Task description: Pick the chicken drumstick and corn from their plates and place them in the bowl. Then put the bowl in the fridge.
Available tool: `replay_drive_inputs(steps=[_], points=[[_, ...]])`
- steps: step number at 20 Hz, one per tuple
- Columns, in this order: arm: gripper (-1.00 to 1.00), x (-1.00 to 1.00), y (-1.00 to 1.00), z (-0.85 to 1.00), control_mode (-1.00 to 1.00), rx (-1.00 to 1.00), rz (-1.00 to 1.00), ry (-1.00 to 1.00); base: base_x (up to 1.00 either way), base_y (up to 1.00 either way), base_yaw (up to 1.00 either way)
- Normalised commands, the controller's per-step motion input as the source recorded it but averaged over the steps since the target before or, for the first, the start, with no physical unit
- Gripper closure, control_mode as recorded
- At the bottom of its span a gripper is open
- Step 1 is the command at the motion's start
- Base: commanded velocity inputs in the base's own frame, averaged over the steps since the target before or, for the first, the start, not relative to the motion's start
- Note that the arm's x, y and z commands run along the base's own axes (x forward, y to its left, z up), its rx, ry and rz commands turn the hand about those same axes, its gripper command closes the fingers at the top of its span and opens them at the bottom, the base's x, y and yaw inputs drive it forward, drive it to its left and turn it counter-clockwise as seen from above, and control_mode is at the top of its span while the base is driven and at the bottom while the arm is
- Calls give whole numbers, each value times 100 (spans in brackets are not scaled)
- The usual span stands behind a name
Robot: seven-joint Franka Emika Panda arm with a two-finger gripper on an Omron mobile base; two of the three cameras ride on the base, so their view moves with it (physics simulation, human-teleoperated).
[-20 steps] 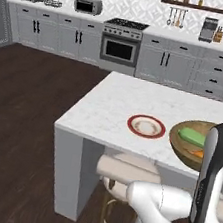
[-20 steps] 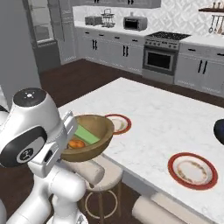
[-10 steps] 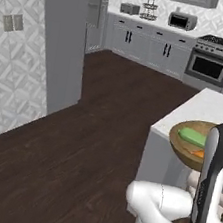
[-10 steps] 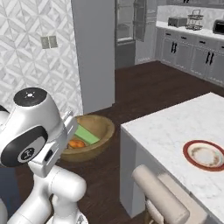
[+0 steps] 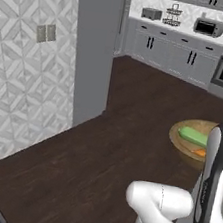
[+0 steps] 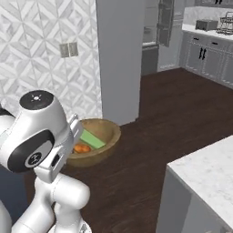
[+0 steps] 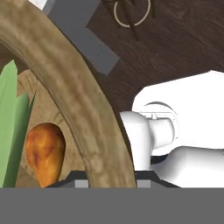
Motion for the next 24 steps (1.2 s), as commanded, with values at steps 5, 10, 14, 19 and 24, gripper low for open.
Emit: replay_drive_inputs(steps=[5, 10, 14, 19, 24], points=[[100, 0, 0, 0, 100, 0, 0, 0, 100, 96, -44], [100, 0, 0, 0, 100, 0, 0, 0, 100, 77, -62], [100, 0, 0, 0, 100, 0, 0, 0, 100, 98, -54], [100, 0, 0, 0, 100, 0, 0, 0, 100, 87, -45], [100, 0, 0, 0, 100, 0, 0, 0, 100, 21, -27]])
